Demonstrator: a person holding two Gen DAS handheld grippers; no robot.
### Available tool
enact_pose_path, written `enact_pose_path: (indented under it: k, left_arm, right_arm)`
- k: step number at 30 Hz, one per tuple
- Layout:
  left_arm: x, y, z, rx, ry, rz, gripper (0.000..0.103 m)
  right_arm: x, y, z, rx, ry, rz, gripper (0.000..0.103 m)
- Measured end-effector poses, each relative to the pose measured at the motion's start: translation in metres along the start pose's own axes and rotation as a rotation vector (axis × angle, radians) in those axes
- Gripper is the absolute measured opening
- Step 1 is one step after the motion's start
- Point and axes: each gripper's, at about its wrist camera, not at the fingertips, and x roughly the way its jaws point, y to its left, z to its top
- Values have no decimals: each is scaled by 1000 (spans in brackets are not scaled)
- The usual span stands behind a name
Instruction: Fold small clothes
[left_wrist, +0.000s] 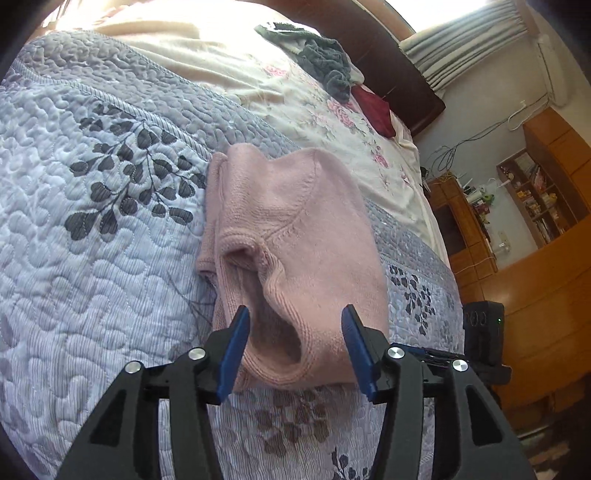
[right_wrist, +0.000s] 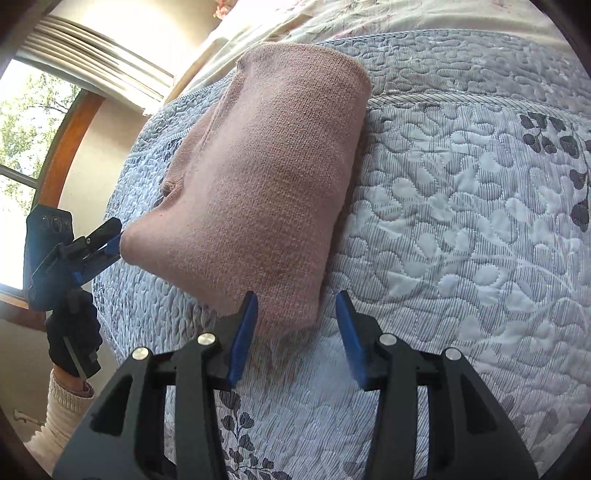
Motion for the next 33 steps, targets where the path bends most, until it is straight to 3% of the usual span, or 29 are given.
enact_pose_path:
  k: [3, 4, 5, 6, 8, 10, 14, 16, 18, 20, 22, 24, 28, 33]
  left_arm:
    - [17, 1, -7, -32, 61, -2, 49]
    - [21, 1, -8, -36, 65, -5, 41]
    - [23, 2, -8, -44, 62, -37, 13]
    - [23, 4, -9, -64, 59, -74, 10]
    - [12, 9, -13, -86, 15, -117, 8]
    - [2, 16, -23, -81, -18, -94, 7]
    - [9, 48, -47, -157, 5, -75, 7]
    - [14, 54, -53, -173, -3, -94, 7]
    - [17, 53, -53, -177, -17, -105, 7]
    - [17, 47, -50, -151, -22, -90, 7]
    - [16, 43, -48, -125, -19, -75, 7]
    - [18, 43, -48, -115, -8, -65, 7]
    - [31, 44, -54, -105, 20, -35, 8]
    - [34, 40, -54, -85, 35, -5, 10]
  right_arm:
    - [0, 3, -2, 14, 1, 6, 45]
    - [-1, 4, -2, 12, 0, 2, 45]
    - [-2, 5, -2, 11, 0, 0, 45]
    - [-3, 5, -3, 10, -1, 0, 45]
    - [-6, 5, -4, 9, -4, 0, 46]
    - [-9, 3, -5, 18, -7, 12, 50]
    - [-1, -3, 0, 71, 6, 83, 55]
    - [10, -4, 2, 99, 29, 111, 68]
    - [23, -5, 2, 121, 58, 106, 68]
    - [33, -9, 1, 148, 87, 132, 62]
    - [35, -12, -2, 147, 81, 128, 39]
    - [33, -17, -6, 146, 71, 135, 31]
    - [37, -24, -18, 153, 82, 100, 24]
    - [39, -16, -17, 127, 94, 70, 25]
